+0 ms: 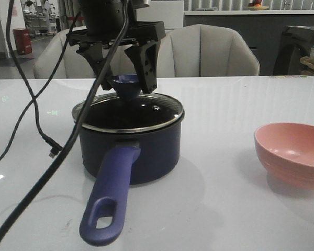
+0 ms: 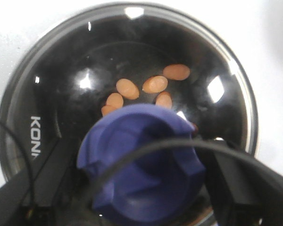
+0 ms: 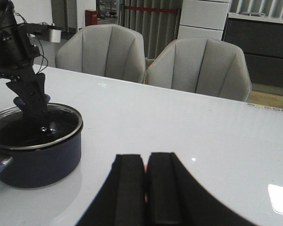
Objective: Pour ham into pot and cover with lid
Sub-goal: 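Lower the glass lid onto the saucepan rim with the left gripper, then open the left gripper and raise it off the lid knob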
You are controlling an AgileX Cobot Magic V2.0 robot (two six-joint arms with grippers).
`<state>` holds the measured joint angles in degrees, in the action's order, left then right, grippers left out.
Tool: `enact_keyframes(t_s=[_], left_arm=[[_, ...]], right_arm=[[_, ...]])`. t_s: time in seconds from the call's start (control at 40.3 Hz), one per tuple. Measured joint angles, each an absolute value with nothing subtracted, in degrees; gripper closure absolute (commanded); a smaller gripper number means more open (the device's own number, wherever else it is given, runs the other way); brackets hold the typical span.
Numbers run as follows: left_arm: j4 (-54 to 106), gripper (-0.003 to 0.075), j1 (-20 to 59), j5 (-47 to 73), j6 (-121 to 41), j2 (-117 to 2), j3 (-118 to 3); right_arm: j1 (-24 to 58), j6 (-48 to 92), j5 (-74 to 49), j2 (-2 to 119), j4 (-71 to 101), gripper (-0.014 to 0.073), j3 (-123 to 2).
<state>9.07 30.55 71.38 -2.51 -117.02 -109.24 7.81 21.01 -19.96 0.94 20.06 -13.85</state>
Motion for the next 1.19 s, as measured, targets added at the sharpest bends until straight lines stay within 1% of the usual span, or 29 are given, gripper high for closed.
enact_keyframes(t_s=[0.099,0.347,0.695,0.943,1.191], left_arm=[[9.05,0.0108,30.55,71.38,-2.51,-117.02,-109.24],[9.05,0.0108,30.55,71.38,-2.51,-117.02,-109.24],[8.78,0.0113,30.55,71.38,-3.61,-116.04,-112.65],[4.74,0.0113,30.55,71.51,-3.74,-111.31,-113.04],[4.51,0.0113,29.01,71.76,-3.74,-102.95,-112.21]], right_arm=[[7.81,21.01,-19.96,0.94,20.06,0.0449,-13.85],[7.81,21.01,-19.96,0.94,20.06,0.0449,-13.85],[7.81,21.01,-19.96,0.94,20.06,0.0449,-13.85],[7.81,21.01,-19.96,0.94,20.06,0.0449,-13.85],[7.81,21.01,-19.96,0.94,20.06,0.0449,-13.85]])
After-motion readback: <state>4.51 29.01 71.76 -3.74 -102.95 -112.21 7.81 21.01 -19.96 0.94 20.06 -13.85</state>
